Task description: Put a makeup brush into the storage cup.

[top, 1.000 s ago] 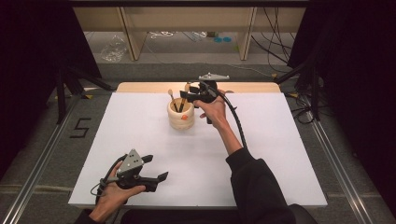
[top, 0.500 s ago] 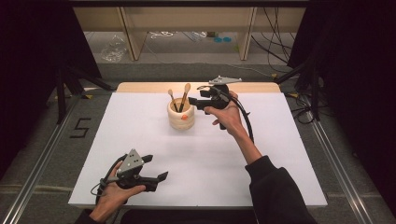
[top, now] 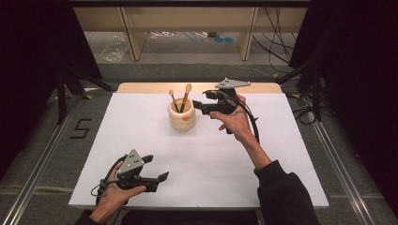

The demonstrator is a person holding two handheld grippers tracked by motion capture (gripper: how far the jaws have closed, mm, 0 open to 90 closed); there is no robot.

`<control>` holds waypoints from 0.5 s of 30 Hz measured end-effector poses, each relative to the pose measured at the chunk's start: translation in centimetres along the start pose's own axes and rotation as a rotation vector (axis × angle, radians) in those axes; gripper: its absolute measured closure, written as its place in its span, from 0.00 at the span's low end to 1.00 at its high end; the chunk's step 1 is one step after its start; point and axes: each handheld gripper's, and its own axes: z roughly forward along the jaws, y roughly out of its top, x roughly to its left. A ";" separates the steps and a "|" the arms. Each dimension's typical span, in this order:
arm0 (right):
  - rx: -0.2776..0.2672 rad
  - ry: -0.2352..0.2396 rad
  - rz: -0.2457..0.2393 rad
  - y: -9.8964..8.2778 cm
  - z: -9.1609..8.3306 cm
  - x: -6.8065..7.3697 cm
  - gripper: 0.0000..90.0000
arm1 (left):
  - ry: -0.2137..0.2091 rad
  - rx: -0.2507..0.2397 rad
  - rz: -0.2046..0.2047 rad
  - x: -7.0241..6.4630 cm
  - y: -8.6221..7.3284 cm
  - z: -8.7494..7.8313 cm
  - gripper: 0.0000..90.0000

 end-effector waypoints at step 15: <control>0.022 0.008 -0.018 -1.1 -0.9 0.7 0.34 | -0.001 -0.001 0.003 0.0 0.0 0.0 0.19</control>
